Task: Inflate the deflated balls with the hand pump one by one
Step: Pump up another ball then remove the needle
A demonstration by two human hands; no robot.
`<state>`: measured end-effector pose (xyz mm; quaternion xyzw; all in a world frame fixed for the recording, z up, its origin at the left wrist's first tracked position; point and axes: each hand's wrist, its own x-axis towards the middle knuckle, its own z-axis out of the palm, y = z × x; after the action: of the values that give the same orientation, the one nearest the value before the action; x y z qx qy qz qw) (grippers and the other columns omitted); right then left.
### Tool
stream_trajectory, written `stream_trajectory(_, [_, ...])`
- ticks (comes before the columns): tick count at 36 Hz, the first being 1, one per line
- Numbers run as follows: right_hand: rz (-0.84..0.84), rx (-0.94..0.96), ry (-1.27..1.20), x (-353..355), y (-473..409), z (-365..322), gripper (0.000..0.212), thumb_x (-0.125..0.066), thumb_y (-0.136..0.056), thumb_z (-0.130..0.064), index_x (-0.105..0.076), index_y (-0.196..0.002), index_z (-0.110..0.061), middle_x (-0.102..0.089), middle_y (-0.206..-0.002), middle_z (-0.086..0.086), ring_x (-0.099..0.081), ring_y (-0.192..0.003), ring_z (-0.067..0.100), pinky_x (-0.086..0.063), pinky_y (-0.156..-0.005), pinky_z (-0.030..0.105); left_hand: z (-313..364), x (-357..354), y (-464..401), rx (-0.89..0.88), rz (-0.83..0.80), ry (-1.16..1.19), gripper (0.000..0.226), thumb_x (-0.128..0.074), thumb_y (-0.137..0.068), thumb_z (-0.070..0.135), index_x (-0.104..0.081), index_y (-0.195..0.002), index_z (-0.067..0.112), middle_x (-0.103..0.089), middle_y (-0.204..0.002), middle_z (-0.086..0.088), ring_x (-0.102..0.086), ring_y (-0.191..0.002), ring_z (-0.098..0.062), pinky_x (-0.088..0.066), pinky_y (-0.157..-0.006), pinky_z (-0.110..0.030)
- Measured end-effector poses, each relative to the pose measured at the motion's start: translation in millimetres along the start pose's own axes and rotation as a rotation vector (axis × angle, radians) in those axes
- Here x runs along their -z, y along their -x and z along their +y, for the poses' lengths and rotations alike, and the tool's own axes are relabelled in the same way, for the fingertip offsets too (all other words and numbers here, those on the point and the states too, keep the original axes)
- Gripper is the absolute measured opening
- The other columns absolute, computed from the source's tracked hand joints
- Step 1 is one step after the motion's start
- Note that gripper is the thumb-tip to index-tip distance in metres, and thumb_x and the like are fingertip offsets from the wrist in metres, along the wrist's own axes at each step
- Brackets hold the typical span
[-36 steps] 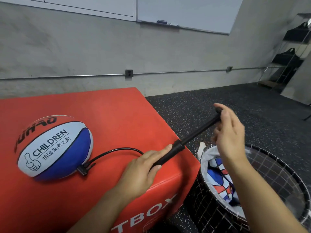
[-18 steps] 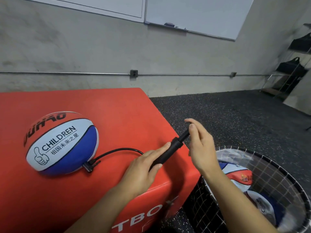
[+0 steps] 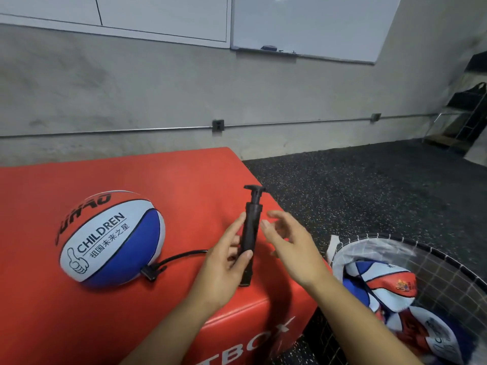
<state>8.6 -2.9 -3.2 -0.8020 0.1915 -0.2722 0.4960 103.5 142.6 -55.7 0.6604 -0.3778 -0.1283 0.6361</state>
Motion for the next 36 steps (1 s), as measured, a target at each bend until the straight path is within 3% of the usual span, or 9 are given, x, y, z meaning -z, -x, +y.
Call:
stream_trajectory(3, [-0.119,-0.004,0.004,-16.3,1.1,-0.4,0.047,-0.064,-0.085,-0.064,-0.073,-0.103,-0.021,-0.074,-0.095,0.003,-0.066,-0.083,0.014,-0.053,-0.087,0.053,7.4,8.6,-0.2,-0.003,-0.009,0.019,0.083,-0.062,-0.1,-0.003,-0.04,-0.151,0.059,-0.068,-0.117,0.001,-0.07,-0.098,-0.029,-0.059,-0.086,-0.035])
stream_trajectory(7, [-0.141,0.006,0.067,-31.8,-3.5,0.7,0.026,-0.067,-0.094,-0.047,-0.074,-0.103,-0.024,-0.075,-0.09,-0.007,-0.068,-0.083,0.01,-0.053,-0.083,0.035,17.4,22.3,6.9,-0.005,-0.027,-0.033,0.082,-0.064,-0.098,-0.006,-0.037,-0.149,0.052,-0.064,-0.122,-0.001,-0.07,-0.095,-0.008,-0.055,-0.085,-0.02])
stream_trajectory(10, [-0.115,-0.006,0.141,-40.3,-10.2,-2.2,0.014,-0.065,-0.102,-0.035,-0.071,-0.093,-0.026,-0.068,-0.076,-0.011,-0.058,-0.069,0.0,-0.044,-0.067,0.022,26.5,39.6,11.2,-0.036,0.001,-0.145,0.075,-0.067,-0.097,-0.001,-0.043,-0.144,0.053,-0.065,-0.123,0.006,-0.07,-0.101,-0.006,-0.056,-0.088,-0.02])
stream_trajectory(13, [-0.1,-0.031,0.269,-48.7,-16.7,-5.7,0.025,-0.062,-0.102,-0.043,-0.069,-0.085,-0.025,-0.065,-0.071,-0.008,-0.06,-0.069,0.012,-0.046,-0.067,0.031,42.3,64.7,17.7,-0.121,0.049,-0.303,0.069,-0.071,-0.095,0.006,-0.05,-0.144,0.05,-0.064,-0.123,0.017,-0.067,-0.109,-0.008,-0.058,-0.092,-0.025])
stream_trajectory(16, [-0.147,-0.074,0.442,-58.0,-20.6,-8.3,0.032,-0.06,-0.101,-0.05,-0.075,-0.104,-0.022,-0.075,-0.087,0.0,-0.069,-0.087,0.026,-0.052,-0.077,0.041,64.4,95.5,29.8,-0.237,0.083,-0.517,0.059,-0.068,-0.095,0.02,-0.052,-0.147,0.042,-0.061,-0.126,0.022,-0.064,-0.115,-0.006,-0.056,-0.091,-0.021])
stream_trajectory(22, [-0.247,-0.148,0.691,-80.9,-22.8,-6.4,0.035,-0.058,-0.101,-0.054,-0.072,-0.112,-0.024,-0.076,-0.103,0.005,-0.069,-0.104,0.032,-0.043,-0.072,0.035,85.5,168.3,56.0,-0.399,0.211,-0.866,0.052,-0.063,-0.093,0.042,-0.058,-0.143,0.03,-0.063,-0.131,0.016,-0.057,-0.126,-0.011,-0.043,-0.108,-0.037])
stream_trajectory(29, [-0.281,-0.216,0.689,-86.9,-29.5,-16.1,0.028,-0.071,-0.093,-0.049,-0.073,-0.113,-0.029,-0.076,-0.11,0.002,-0.07,-0.106,0.028,-0.05,-0.082,0.033,74.9,240.9,86.5,-0.198,0.263,-1.0,0.083,-0.065,-0.076,0.081,-0.06,-0.142,0.031,-0.054,-0.143,0.009,-0.049,-0.138,-0.02,-0.041,-0.111,-0.055])
stream_trajectory(33, [-0.208,-0.172,0.594,-87.6,-29.7,-31.6,0.031,-0.072,-0.094,-0.044,-0.072,-0.119,-0.026,-0.076,-0.114,0.004,-0.07,-0.109,0.028,-0.051,-0.088,0.034,65.8,256.6,104.6,-0.048,0.113,-0.878,0.112,-0.068,-0.061,0.094,-0.029,-0.158,0.053,-0.022,-0.161,0.028,-0.028,-0.151,-0.005,-0.03,-0.123,-0.041])
stream_trajectory(36, [-0.063,0.083,0.515,-92.0,-21.4,-53.8,0.032,-0.07,-0.098,-0.036,-0.07,-0.125,-0.019,-0.075,-0.123,0.002,-0.069,-0.115,0.021,-0.049,-0.097,0.032,59.5,258.1,110.1,0.016,0.06,-0.814,0.137,-0.083,-0.048,0.086,-0.007,-0.159,0.061,0.001,-0.166,0.034,-0.01,-0.156,0.001,-0.02,-0.125,-0.032])
